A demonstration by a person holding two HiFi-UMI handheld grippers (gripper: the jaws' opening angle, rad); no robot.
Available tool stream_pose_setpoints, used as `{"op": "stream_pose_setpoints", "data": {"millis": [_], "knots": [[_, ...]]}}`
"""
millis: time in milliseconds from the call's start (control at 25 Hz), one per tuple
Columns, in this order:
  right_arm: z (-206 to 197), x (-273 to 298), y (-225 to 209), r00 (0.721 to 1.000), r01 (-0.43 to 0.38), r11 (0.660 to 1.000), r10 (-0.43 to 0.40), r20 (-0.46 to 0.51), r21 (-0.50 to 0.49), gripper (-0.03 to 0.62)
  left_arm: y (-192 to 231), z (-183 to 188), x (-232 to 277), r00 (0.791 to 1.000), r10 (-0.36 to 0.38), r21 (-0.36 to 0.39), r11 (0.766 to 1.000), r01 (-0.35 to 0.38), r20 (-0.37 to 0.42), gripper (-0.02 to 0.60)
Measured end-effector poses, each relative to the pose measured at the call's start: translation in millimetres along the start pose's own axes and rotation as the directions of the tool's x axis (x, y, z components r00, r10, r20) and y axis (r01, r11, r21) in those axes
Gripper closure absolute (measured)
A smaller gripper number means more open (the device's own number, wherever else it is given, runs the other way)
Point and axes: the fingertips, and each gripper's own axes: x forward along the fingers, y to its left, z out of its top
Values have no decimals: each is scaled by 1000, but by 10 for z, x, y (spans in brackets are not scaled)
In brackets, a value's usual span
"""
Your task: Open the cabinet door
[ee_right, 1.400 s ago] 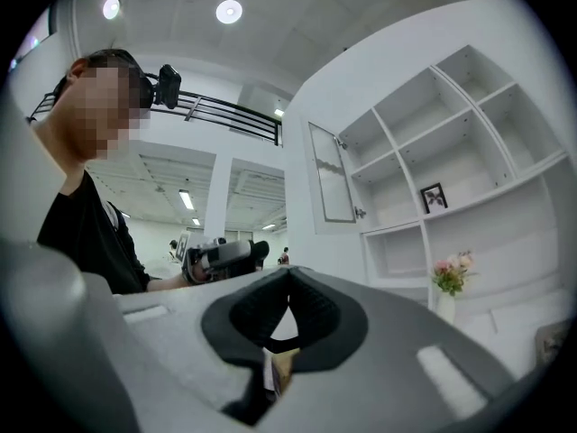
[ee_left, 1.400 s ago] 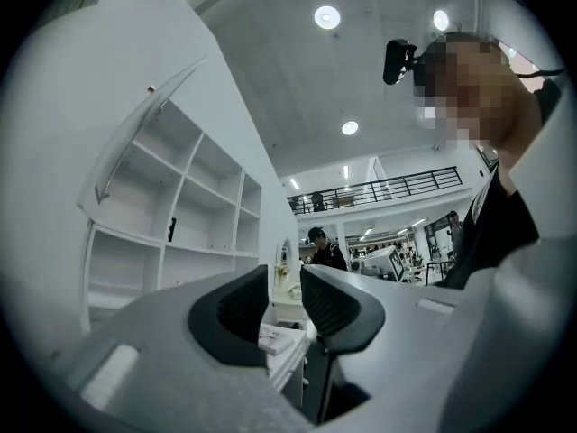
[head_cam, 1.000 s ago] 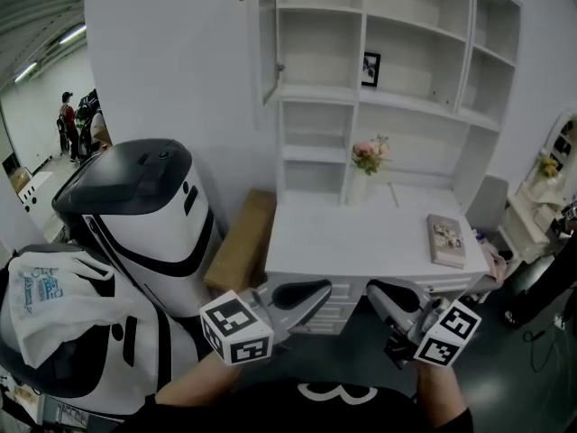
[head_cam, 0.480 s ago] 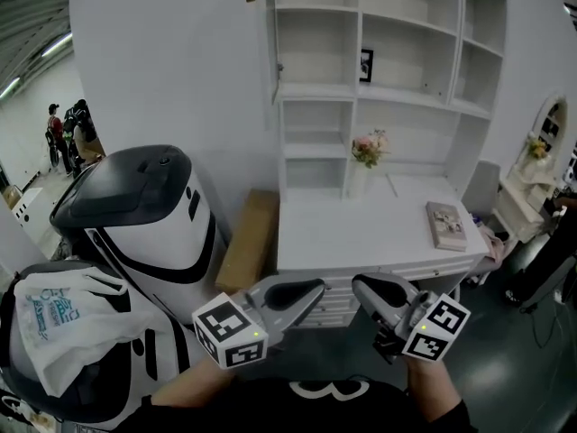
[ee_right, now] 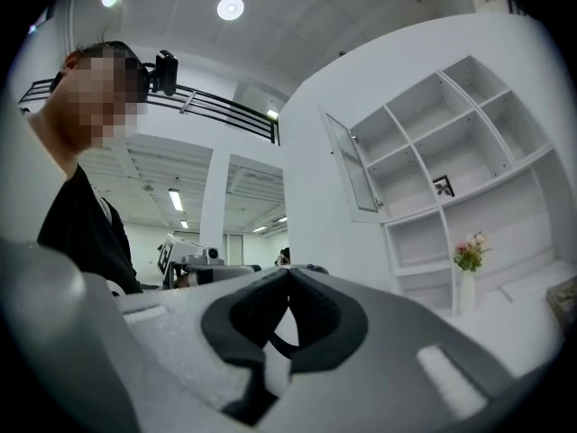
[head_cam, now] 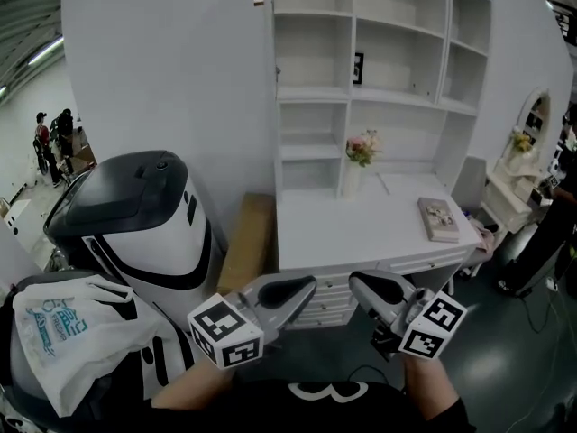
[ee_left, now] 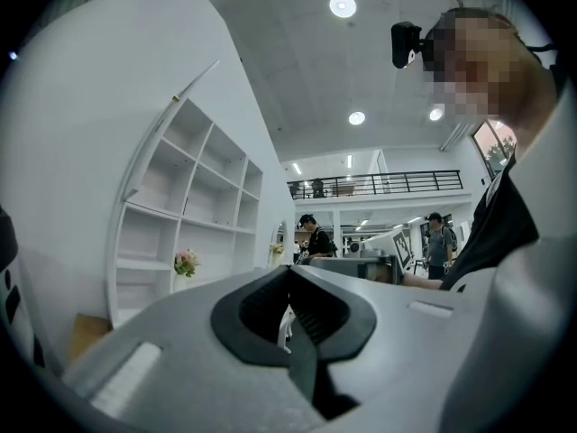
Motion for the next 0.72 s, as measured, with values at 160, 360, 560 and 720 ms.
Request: {"op": "stream_pose_setpoints", "data": {"millis": [160, 360, 560, 720], "knots": [[-6, 32, 61, 1000, 18, 1000, -18, 2, -8, 594, 25, -29, -82, 1000, -16, -7, 1000, 16, -1, 572], [-82, 74, 67, 999, 43, 999, -43, 4, -1, 593, 114, -68, -162, 1000, -20, -25, 999, 20, 10, 572], [-182, 65, 35, 998, 68, 997, -68, -10, 27, 592, 185, -148, -175, 1000, -26, -54, 998, 26, -7, 572], [-205, 92, 1, 997, 78, 996, -78, -4, 30, 593, 233, -118, -194, 999, -32, -48, 998, 32, 3, 572]]}}
